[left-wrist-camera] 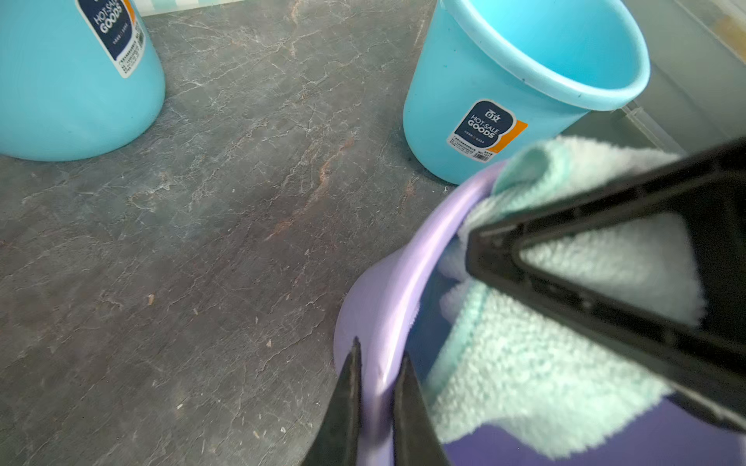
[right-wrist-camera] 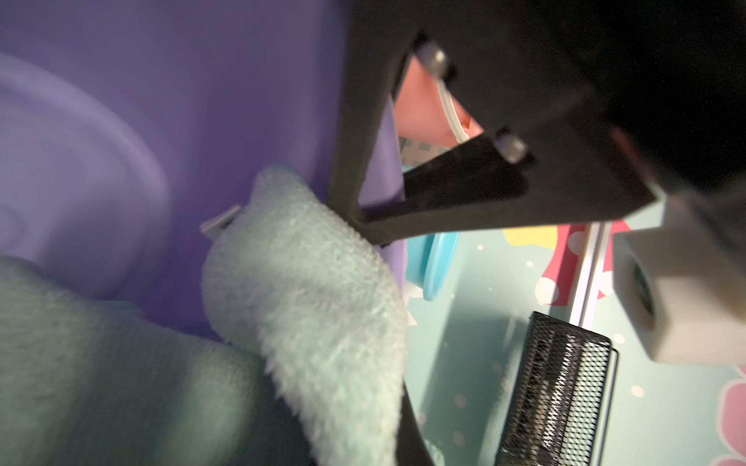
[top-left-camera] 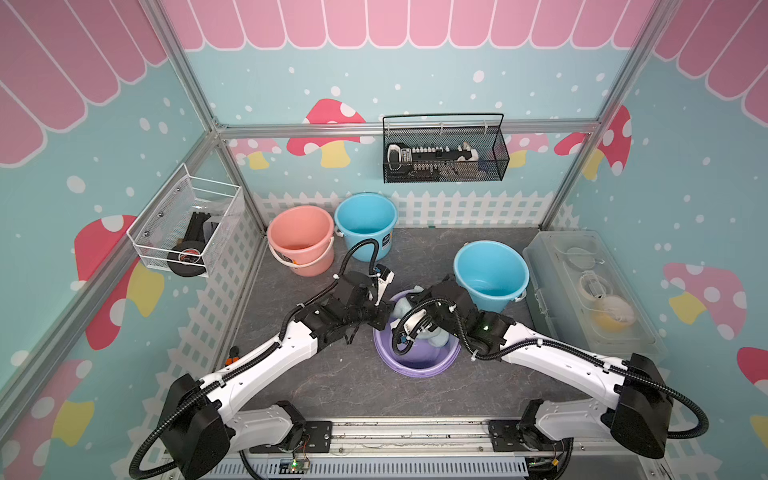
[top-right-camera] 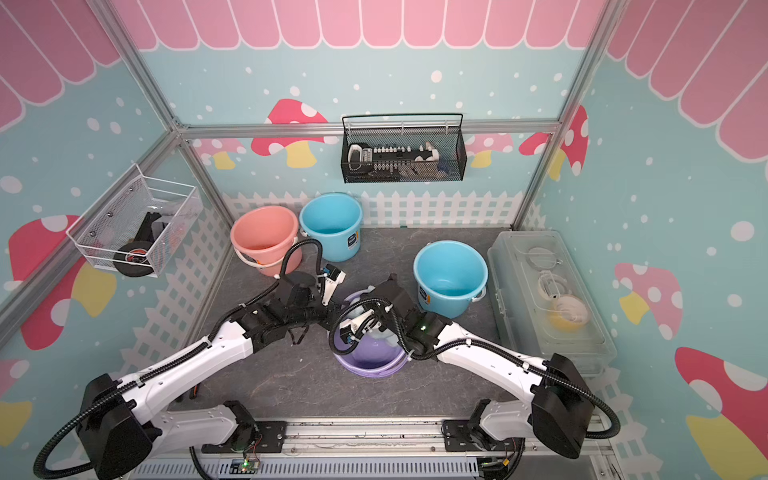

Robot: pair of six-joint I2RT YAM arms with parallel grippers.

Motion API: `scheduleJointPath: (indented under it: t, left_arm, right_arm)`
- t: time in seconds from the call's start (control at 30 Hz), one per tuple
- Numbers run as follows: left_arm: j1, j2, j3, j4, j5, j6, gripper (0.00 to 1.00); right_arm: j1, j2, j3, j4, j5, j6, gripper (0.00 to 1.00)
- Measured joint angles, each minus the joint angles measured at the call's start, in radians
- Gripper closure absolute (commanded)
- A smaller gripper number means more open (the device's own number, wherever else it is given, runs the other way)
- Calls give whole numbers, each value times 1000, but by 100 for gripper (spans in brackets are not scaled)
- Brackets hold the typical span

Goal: Wipe the inside of the bucket with a cloth
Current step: Wipe the dirt from the inside of the bucket.

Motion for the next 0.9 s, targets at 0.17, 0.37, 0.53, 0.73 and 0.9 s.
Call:
scheduleJointPath:
  t: [0.17, 0.37, 0.53, 0.73, 0.9]
  left_arm:
    - [9, 0, -5, 3, 6, -4, 100]
    - [29, 0, -18, -9, -19, -27, 100]
    - [41, 0, -28, -27, -60, -48, 100]
    - [50, -1, -34, -27, -103, -64, 100]
    - [49, -13, -39, -27, -106, -61, 100]
  right_arm:
    - [3, 29, 10, 27, 23, -89, 97]
    - [7, 119, 13, 82, 7, -115, 98]
    - [11, 190, 15, 163, 0, -112, 99]
    - [11, 243, 27, 230, -4, -101, 99]
    - [11, 227, 27, 217, -14, -77, 98]
